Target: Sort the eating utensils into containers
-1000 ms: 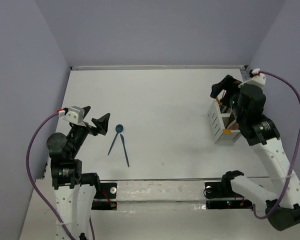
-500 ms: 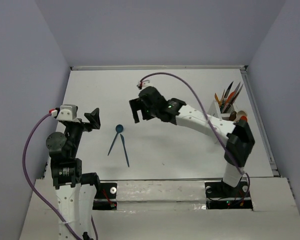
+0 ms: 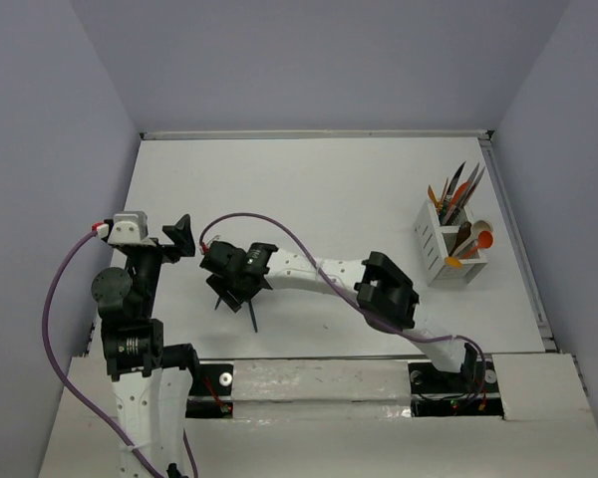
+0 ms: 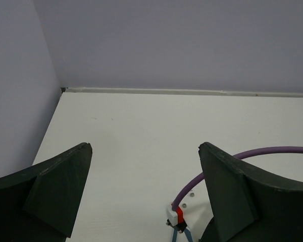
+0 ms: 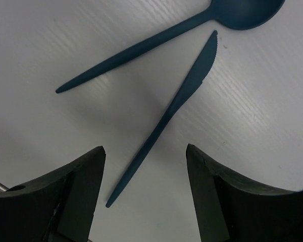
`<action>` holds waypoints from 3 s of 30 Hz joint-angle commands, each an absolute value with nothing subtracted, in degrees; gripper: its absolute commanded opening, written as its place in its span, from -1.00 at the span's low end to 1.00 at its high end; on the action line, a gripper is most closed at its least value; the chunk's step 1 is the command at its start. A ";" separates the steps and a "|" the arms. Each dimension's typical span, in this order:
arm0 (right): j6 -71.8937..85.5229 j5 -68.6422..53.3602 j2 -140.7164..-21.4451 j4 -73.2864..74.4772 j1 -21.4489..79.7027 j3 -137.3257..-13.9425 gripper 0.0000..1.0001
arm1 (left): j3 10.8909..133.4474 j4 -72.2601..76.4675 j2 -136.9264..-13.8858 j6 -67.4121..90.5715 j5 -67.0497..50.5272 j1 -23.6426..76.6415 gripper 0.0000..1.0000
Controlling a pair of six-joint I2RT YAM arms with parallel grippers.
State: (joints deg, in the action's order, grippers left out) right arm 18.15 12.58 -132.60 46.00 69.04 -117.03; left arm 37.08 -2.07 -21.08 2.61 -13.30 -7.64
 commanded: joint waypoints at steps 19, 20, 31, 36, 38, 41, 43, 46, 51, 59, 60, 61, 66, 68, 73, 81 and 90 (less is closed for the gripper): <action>27.59 17.23 -137.03 60.23 68.73 -107.96 -0.59 | 36.39 0.53 -19.42 2.46 -14.59 -8.53 0.98; 28.64 17.31 -135.80 58.99 68.73 -105.23 -0.82 | 36.39 0.53 -19.34 2.37 -14.68 -8.53 0.98; 36.73 16.17 -116.06 49.69 68.12 -73.00 -1.00 | 36.30 0.53 -19.42 2.29 -15.55 -8.88 0.98; 38.50 22.05 -102.15 39.40 68.12 -64.52 -1.00 | 36.12 0.53 -19.42 2.55 -16.08 -9.32 0.98; 37.89 24.95 -97.49 35.79 68.12 -63.20 -1.00 | 36.12 0.61 -19.51 2.55 -16.00 -9.49 0.98; 36.04 30.75 -89.93 30.16 67.59 -62.14 -1.00 | 36.12 0.53 -19.42 2.37 -16.00 -9.49 0.98; 35.25 35.84 -86.07 28.84 66.53 -63.19 -1.00 | 36.12 0.53 -19.16 2.37 -16.00 -9.41 0.98; 33.58 43.92 -82.10 27.60 63.20 -63.90 -1.00 | 36.04 0.53 -18.90 2.37 -16.17 -9.49 0.98; 25.42 53.61 -67.09 14.62 53.99 -59.34 -1.00 | 36.04 0.53 -18.72 2.46 -17.14 -9.49 0.98; 12.31 56.43 -55.54 -10.19 29.11 -49.92 -1.00 | 36.12 0.53 -18.37 2.37 -17.75 -9.49 0.98; 11.87 55.90 -56.85 -10.20 25.52 -49.83 -1.00 | 36.12 0.53 -18.28 2.37 -17.93 -9.49 0.98; 11.52 55.55 -57.65 -10.28 24.01 -49.75 -1.00 | 36.12 0.44 -18.28 2.37 -17.93 -9.49 0.98; 13.09 52.04 -62.04 -10.37 17.24 -48.69 -1.00 | 36.12 0.35 -18.72 2.37 -18.28 -9.40 0.98; 13.97 51.50 -64.42 -10.37 16.09 -48.69 -1.00 | 36.12 0.35 -18.90 2.37 -18.37 -9.40 0.98; 14.85 51.42 -69.42 -10.63 14.86 -48.25 -1.00 | 36.12 0.26 -19.25 2.29 -18.37 -9.40 0.98; 16.70 44.29 -77.51 -11.78 12.30 -45.89 -1.00 | 36.04 0.35 -19.51 2.29 -18.63 -9.40 0.98; 19.33 42.02 -74.80 -10.73 12.30 -42.36 -0.81 | 36.04 0.79 -21.52 3.16 -19.51 -9.49 0.98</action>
